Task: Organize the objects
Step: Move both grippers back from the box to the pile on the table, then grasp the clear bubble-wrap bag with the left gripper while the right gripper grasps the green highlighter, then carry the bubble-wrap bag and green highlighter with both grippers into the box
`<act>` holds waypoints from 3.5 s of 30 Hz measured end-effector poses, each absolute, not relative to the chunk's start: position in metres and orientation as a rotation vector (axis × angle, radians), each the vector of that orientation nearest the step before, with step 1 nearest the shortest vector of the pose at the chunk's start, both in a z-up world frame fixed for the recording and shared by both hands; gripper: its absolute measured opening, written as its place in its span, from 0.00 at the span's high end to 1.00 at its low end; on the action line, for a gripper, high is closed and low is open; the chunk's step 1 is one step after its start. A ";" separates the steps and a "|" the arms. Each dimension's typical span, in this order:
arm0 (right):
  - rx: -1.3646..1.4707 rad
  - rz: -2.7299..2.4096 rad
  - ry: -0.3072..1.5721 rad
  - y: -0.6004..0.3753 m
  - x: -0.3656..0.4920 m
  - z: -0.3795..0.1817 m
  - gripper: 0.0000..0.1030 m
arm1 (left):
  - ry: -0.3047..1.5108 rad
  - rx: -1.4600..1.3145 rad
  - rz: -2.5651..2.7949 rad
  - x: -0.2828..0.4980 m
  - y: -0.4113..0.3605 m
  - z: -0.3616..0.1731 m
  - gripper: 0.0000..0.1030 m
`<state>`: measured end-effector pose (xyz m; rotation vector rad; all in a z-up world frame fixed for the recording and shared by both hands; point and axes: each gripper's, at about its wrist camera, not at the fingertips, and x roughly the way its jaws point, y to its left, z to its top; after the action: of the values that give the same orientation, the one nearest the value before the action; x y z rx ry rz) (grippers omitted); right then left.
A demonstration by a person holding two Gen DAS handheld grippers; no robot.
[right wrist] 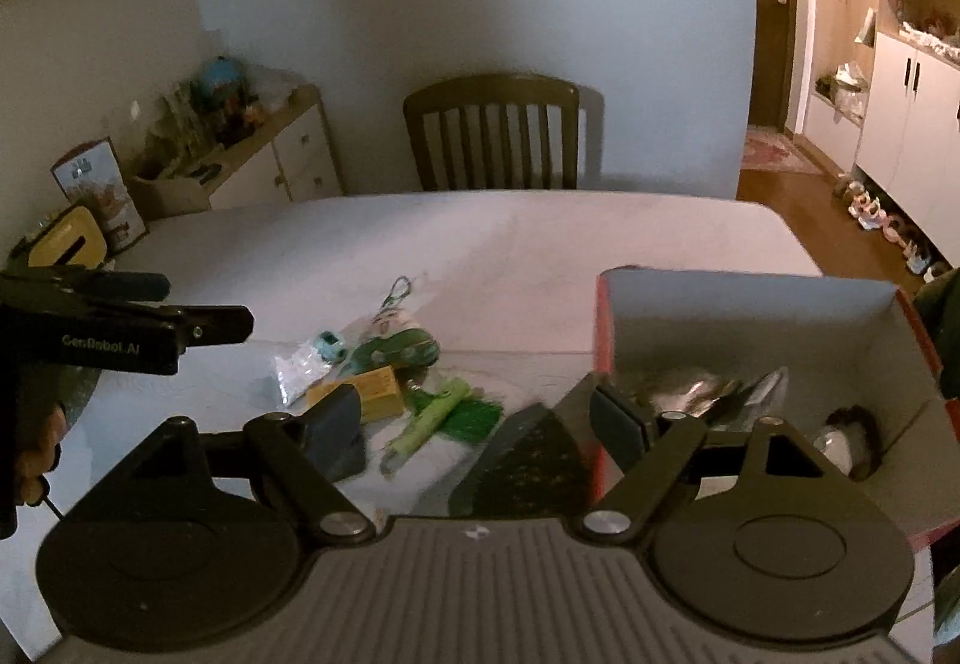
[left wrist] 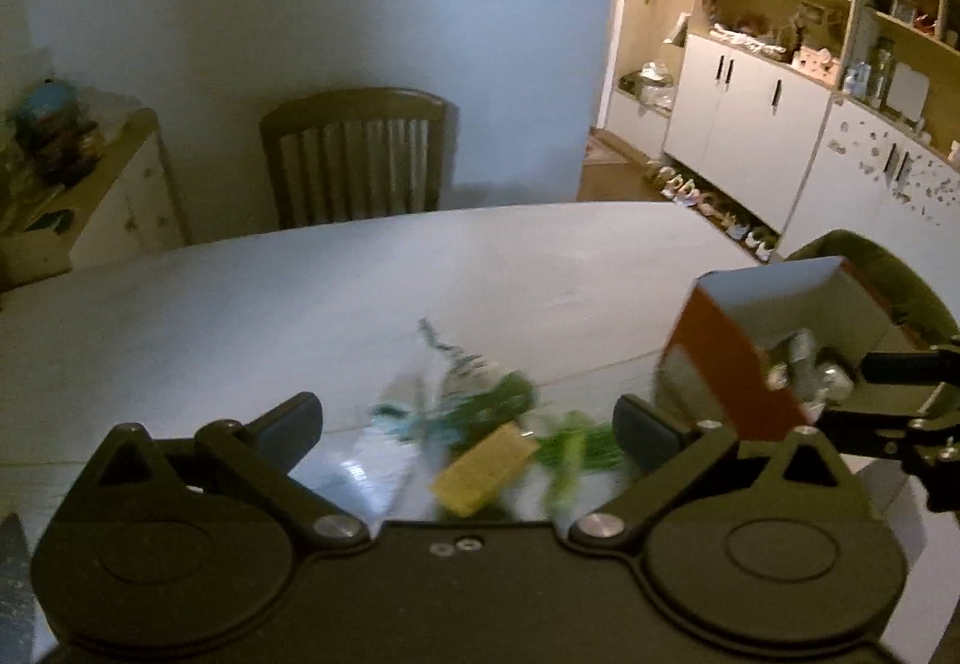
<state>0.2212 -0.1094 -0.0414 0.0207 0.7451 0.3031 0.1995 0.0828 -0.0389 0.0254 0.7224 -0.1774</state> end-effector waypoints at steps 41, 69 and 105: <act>0.037 0.088 1.024 -0.026 0.324 -0.175 0.24 | 0.867 0.055 -0.220 0.280 0.153 -0.170 0.14; 0.138 0.095 1.064 -0.024 0.324 -0.180 0.83 | 0.882 0.002 -0.266 0.276 0.151 -0.170 0.64; 0.316 0.232 0.862 -0.139 0.210 -0.062 0.85 | 0.849 -0.124 -0.362 0.190 0.065 -0.062 0.67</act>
<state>0.2098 -0.1386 -0.0619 0.3158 0.8620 0.2320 0.1904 0.0654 -0.0619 -0.1240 0.8487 -0.3616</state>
